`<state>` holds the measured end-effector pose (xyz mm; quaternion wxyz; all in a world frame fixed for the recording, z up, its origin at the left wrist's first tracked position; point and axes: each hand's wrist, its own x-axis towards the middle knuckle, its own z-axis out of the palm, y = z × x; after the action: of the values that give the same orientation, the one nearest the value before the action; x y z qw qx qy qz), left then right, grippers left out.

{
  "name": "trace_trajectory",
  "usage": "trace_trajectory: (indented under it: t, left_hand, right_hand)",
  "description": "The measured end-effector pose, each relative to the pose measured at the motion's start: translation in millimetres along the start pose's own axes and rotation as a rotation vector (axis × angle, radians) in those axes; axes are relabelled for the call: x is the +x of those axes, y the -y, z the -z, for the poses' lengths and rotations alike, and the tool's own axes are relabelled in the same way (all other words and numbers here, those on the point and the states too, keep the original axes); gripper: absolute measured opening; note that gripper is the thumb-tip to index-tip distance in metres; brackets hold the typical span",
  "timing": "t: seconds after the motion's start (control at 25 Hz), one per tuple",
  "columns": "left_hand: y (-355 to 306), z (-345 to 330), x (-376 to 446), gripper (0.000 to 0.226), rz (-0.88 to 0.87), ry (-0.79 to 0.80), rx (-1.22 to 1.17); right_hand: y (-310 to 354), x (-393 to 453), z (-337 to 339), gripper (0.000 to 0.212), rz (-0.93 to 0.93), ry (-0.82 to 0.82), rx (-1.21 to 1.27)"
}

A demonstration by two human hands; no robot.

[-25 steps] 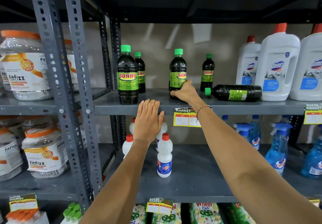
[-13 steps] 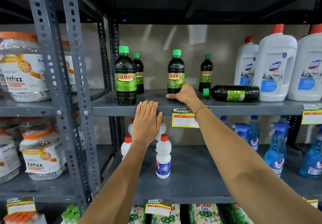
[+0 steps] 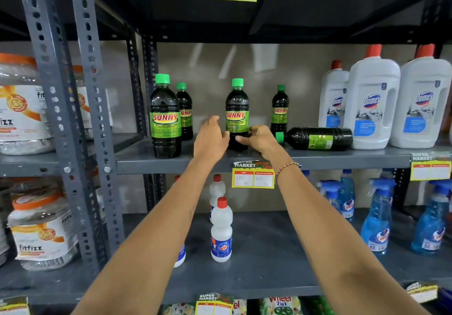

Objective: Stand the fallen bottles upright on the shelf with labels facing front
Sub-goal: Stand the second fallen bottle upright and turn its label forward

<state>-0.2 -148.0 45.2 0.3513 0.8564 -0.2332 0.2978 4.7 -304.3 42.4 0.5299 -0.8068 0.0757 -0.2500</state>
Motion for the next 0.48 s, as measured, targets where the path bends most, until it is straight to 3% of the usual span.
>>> trace_trajectory:
  t: [0.08,0.2,0.48]
  left_hand:
    - [-8.3,0.1,17.4,0.066,0.156,0.179,-0.13]
    - [2.7,-9.3,33.6,0.063,0.238,0.333,-0.163]
    - [13.8,-23.0,33.7,0.032,0.208,0.317,-0.34]
  right_hand:
    - [-2.5,3.9,-1.8,0.048,0.001,0.025,0.004]
    - [-5.1,6.3,-1.1,0.044,0.003,0.038,0.011]
    - [-3.7,5.7,-3.6,0.042,-0.001,0.021,-0.008]
